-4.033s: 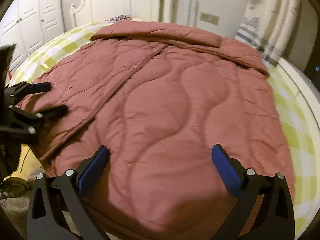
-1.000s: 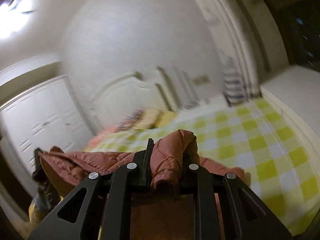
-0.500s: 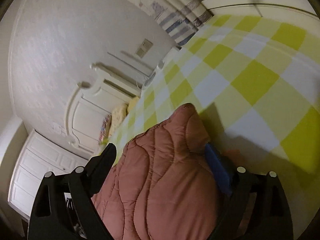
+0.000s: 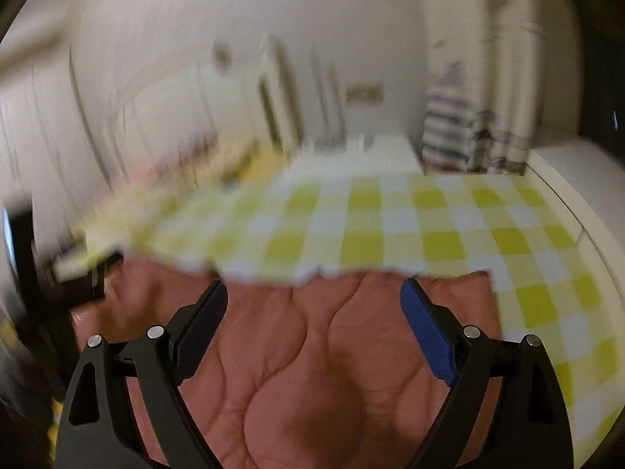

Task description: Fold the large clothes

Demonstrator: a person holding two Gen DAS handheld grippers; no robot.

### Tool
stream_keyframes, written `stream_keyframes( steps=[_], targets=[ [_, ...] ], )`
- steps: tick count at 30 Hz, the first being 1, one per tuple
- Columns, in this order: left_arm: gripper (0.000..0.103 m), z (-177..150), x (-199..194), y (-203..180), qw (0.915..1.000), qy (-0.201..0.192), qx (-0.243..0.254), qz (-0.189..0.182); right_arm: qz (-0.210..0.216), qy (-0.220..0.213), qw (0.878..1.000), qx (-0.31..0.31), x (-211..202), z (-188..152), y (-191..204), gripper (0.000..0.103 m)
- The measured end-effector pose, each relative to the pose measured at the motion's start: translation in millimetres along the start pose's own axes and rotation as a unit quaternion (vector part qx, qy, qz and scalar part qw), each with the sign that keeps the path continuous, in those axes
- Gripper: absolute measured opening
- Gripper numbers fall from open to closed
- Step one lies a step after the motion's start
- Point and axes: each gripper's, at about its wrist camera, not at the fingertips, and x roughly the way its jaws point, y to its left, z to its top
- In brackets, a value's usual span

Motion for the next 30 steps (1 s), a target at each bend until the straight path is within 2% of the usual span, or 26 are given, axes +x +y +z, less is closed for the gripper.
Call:
stream_keyframes(
  steps=[2, 3, 5, 8, 16, 18, 21, 23, 25, 27, 29, 30],
  targets=[
    [0.101, -15.4, 33.2, -6.1, 0.9988, 0.049, 0.004, 0.005, -0.041, 0.050, 0.997, -0.046, 40.8, -20.2, 15.4, 0.087],
    [0.101, -25.6, 55.6, -1.9, 0.9961, 0.088, -0.012, -0.006, -0.070, 0.077, 0.992, -0.069, 61.0, -33.5, 19.9, 0.092],
    [0.101, -34.7, 68.9, 16.8, 0.9905, 0.117, -0.062, -0.037, -0.052, 0.085, 0.994, -0.037, 75.6, -45.0, 10.3, 0.092],
    [0.101, -38.4, 68.2, 21.2, 0.9899, 0.115, -0.070, -0.044, -0.061, 0.086, 0.994, -0.040, 75.4, -47.4, 8.7, 0.092],
    [0.101, -36.3, 69.4, 5.4, 0.9918, 0.121, -0.039, -0.010, -0.049, 0.097, 0.994, -0.030, 80.1, -44.0, 6.4, 0.098],
    [0.101, -31.7, 75.4, 3.7, 0.9916, 0.123, -0.039, -0.010, -0.044, 0.104, 0.993, -0.029, 81.6, -42.7, 6.4, 0.098],
    [0.101, -31.5, 75.8, 3.4, 0.9918, 0.122, -0.037, -0.007, -0.037, 0.138, 0.989, -0.037, 83.3, -35.9, 7.3, 0.098],
    [0.101, -32.0, 75.1, 3.7, 0.9921, 0.120, -0.038, -0.006, -0.044, 0.118, 0.992, -0.005, 69.9, -31.2, 9.1, 0.097],
    [0.101, -32.5, 75.4, 3.8, 0.9922, 0.119, -0.038, -0.006, -0.007, 0.075, 0.997, 0.002, 51.0, -27.9, 25.1, 0.097],
    [0.101, -32.7, 75.4, 3.8, 0.9922, 0.119, -0.037, -0.006, -0.001, 0.054, 0.998, -0.035, 42.4, -27.3, 49.8, 0.097],
    [0.101, -32.9, 75.0, 4.1, 0.9922, 0.119, -0.037, -0.006, -0.026, 0.069, 0.992, -0.100, 51.7, -33.9, 81.2, 0.098],
    [0.101, -33.0, 74.7, 4.3, 0.9923, 0.118, -0.038, -0.006, -0.043, 0.092, 0.985, -0.139, 65.4, -43.4, 96.0, 0.098]
  ],
)
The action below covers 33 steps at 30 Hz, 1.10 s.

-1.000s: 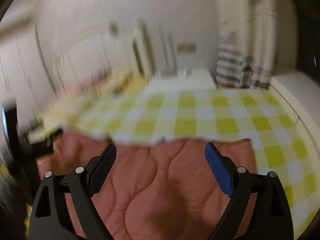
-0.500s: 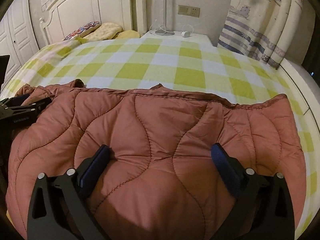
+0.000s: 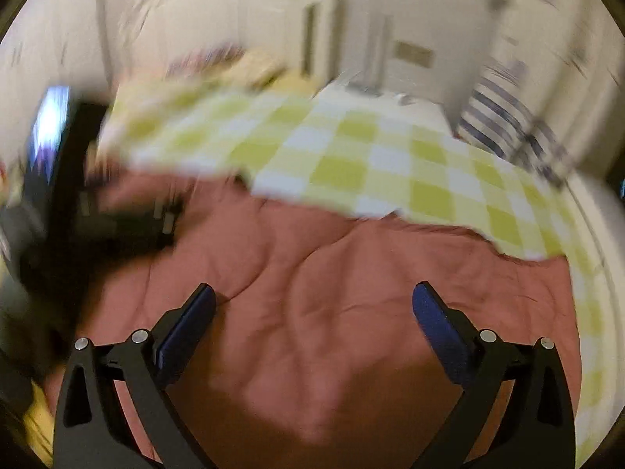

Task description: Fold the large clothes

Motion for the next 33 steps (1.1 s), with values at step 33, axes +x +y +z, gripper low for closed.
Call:
stream_keyframes(
  steps=[33],
  targets=[
    [0.101, 0.7, 0.2, -0.8, 1.0000, 0.000, -0.002, -0.001, 0.013, 0.039, 0.963, 0.267, 40.9, -18.5, -186.8, 0.098]
  ],
)
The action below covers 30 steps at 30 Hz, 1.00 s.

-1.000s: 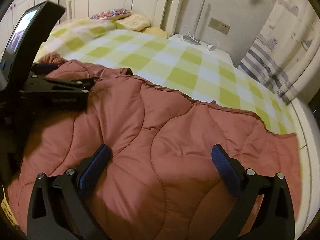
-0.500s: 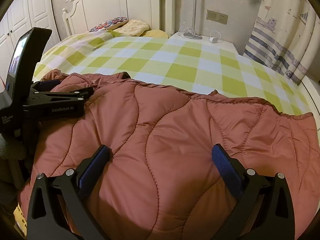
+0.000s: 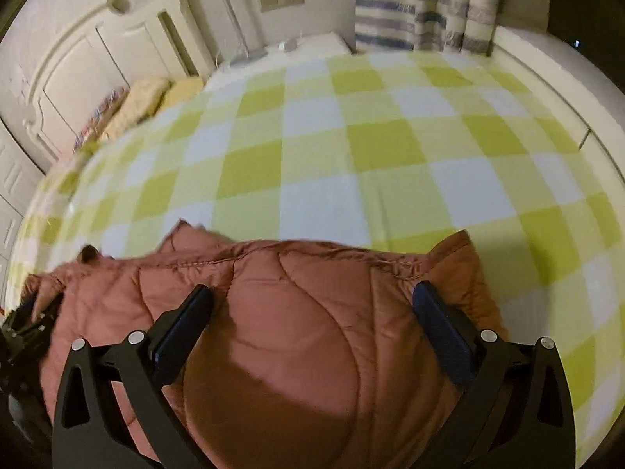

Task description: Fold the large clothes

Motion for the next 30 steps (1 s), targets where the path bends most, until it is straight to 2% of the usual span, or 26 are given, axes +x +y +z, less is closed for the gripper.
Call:
stream_keyframes(
  steps=[4, 6, 8, 10, 13, 15, 17, 24, 26, 28, 30],
  targets=[
    [0.101, -0.1, -0.3, -0.4, 1.0000, 0.000, 0.001, 0.001, -0.037, -0.033, 0.998, 0.049, -16.1, -4.5, -12.5, 0.097],
    [0.101, 0.2, 0.0, -0.2, 1.0000, 0.000, 0.000, 0.000, -0.051, -0.059, 0.996, 0.049, -31.6, -7.6, -4.1, 0.096],
    [0.101, -0.2, 0.0, -0.7, 1.0000, 0.001, -0.001, -0.001, -0.022, -0.104, 0.994, -0.008, -56.6, -16.1, 24.0, 0.096],
    [0.101, -0.4, -0.5, -0.8, 1.0000, 0.000, -0.001, 0.000, -0.007, -0.116, 0.990, -0.076, -66.4, -26.7, 57.8, 0.097],
    [0.101, -0.2, -0.3, -0.5, 1.0000, 0.000, 0.000, 0.001, -0.003, -0.086, 0.982, -0.170, -49.6, -40.8, 99.6, 0.098],
    [0.101, -0.5, -1.2, 0.0, 1.0000, -0.002, -0.001, -0.002, -0.024, -0.029, 0.979, -0.200, -11.4, -53.9, 108.5, 0.099],
    [0.101, -1.2, -2.1, 2.0, 1.0000, -0.004, -0.006, -0.004, -0.008, -0.031, 0.983, -0.180, -3.7, -51.0, 102.7, 0.099],
    [0.101, 0.4, -3.0, 1.4, 1.0000, 0.003, -0.003, 0.000, -0.008, -0.032, 0.984, -0.176, -7.0, -55.2, 103.6, 0.099],
    [0.099, 1.6, -14.5, -1.9, 0.9999, -0.010, 0.002, 0.012, -0.006, -0.032, 0.984, -0.173, -6.0, -55.5, 103.1, 0.099],
    [0.100, -1.0, -46.1, -10.5, 0.9980, -0.059, 0.014, -0.019, -0.007, -0.034, 0.984, -0.174, -4.7, -54.7, 103.8, 0.099],
    [0.101, -7.0, -74.5, -26.3, 0.9924, -0.088, 0.034, -0.079, -0.006, -0.034, 0.984, -0.173, -2.7, -52.3, 102.8, 0.099]
  ],
)
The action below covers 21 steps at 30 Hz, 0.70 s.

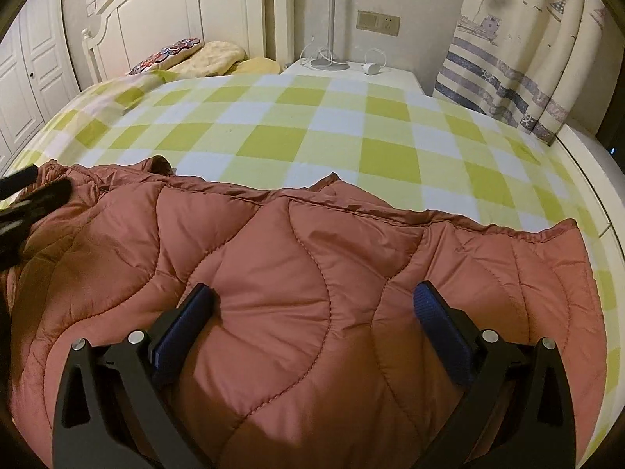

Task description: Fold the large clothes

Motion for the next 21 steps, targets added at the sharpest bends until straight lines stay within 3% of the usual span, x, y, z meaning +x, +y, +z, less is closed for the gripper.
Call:
stream_keyframes(
  steps=[2, 4, 5, 7, 9, 13, 17, 19, 21],
  targets=[
    [0.101, -4.8, -5.1, -23.1, 0.9991, -0.004, 0.039, -0.017, 0.000, -0.001, 1.000, 0.001, -0.1, 0.2, -0.6, 0.099],
    [0.101, -14.1, 20.9, -37.7, 0.9966, 0.049, 0.066, 0.003, 0.001, -0.002, 1.000, 0.001, -0.6, -0.2, -0.8, 0.098],
    [0.101, -18.1, 37.5, -34.6, 0.9951, 0.083, 0.054, -0.007, 0.002, -0.003, 1.000, 0.003, -1.2, -0.4, -1.0, 0.098],
    [0.101, -13.5, 40.9, -15.6, 0.9943, 0.097, 0.003, -0.042, -0.001, -0.004, 1.000, 0.005, -1.1, -1.0, -1.4, 0.098],
    [0.101, -5.9, 37.4, -0.4, 0.9932, 0.103, -0.013, -0.052, -0.003, -0.004, 1.000, 0.004, -0.4, -0.3, -0.8, 0.098],
    [0.101, 7.9, 24.3, 46.1, 0.9968, 0.067, -0.045, 0.002, -0.002, -0.006, 1.000, 0.005, -1.3, -0.6, 0.4, 0.098],
    [0.101, -1.0, 45.3, 113.5, 0.9824, 0.105, -0.154, -0.013, -0.001, -0.005, 1.000, 0.005, -1.2, -0.6, 0.3, 0.098],
    [0.101, -12.3, 56.6, 119.9, 0.9782, 0.120, -0.168, -0.024, 0.001, -0.006, 1.000, 0.006, -1.4, -0.6, 0.7, 0.098],
    [0.101, -11.0, 53.1, 113.9, 0.9821, 0.109, -0.154, -0.007, -0.002, -0.008, 1.000, 0.005, -1.7, -1.3, 2.0, 0.098]
  ],
)
